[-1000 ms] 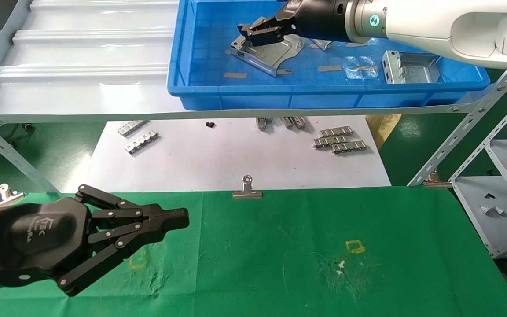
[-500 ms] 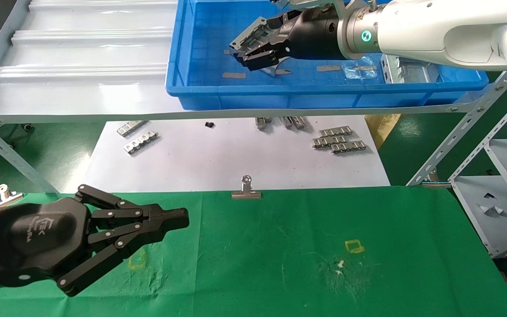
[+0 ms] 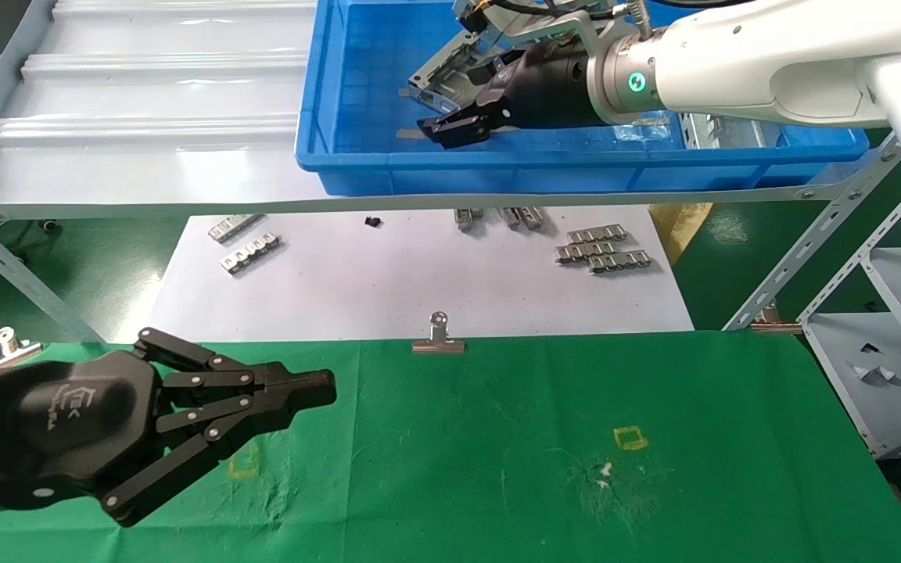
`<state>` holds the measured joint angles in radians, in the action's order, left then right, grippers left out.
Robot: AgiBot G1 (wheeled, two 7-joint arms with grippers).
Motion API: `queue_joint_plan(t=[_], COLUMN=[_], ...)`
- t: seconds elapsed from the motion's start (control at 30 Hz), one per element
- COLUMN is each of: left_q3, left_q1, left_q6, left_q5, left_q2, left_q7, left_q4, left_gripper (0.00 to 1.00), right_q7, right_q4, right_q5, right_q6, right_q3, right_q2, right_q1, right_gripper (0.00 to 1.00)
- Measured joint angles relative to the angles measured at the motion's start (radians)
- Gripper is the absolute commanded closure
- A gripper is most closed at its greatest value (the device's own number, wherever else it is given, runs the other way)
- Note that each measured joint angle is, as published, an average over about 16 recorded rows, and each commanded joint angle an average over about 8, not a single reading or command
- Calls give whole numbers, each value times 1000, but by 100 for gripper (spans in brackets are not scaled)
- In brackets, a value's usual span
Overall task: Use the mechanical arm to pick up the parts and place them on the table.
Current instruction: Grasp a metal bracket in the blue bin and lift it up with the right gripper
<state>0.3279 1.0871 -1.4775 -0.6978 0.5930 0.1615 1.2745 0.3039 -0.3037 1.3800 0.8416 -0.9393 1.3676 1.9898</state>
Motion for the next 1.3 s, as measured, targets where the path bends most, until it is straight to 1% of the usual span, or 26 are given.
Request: queue_joint_plan(t=[0.47, 0.9, 0.93, 1.17, 1.2, 1.3], left_q3=[0, 1, 1, 1, 1, 1], left_q1=[0, 0, 0, 0, 0, 0], left_q6=[0, 0, 0, 0, 0, 0], left_q5=[0, 0, 0, 1, 1, 1], left_q2=[0, 0, 0, 0, 0, 0], left_q7=[0, 0, 0, 0, 0, 0], left_q4=[0, 0, 0, 0, 0, 0], left_gripper=[100, 100, 96, 9, 0, 0], right_q7=[72, 97, 97, 84, 79, 60], right_q4=[-28, -39, -41, -52, -53, -54], right_q5=[-28, -71, -77, -127, -135, -160], right_q6=[-116, -169, -172, -183, -183, -172], right_q3=[-105, -175, -178, -188, -188, -187], right_q2=[-1, -2, -2, -4, -5, -8], right_q1=[-7, -3, -3, 13, 17, 33], right_gripper=[100, 100, 100, 100, 100, 100])
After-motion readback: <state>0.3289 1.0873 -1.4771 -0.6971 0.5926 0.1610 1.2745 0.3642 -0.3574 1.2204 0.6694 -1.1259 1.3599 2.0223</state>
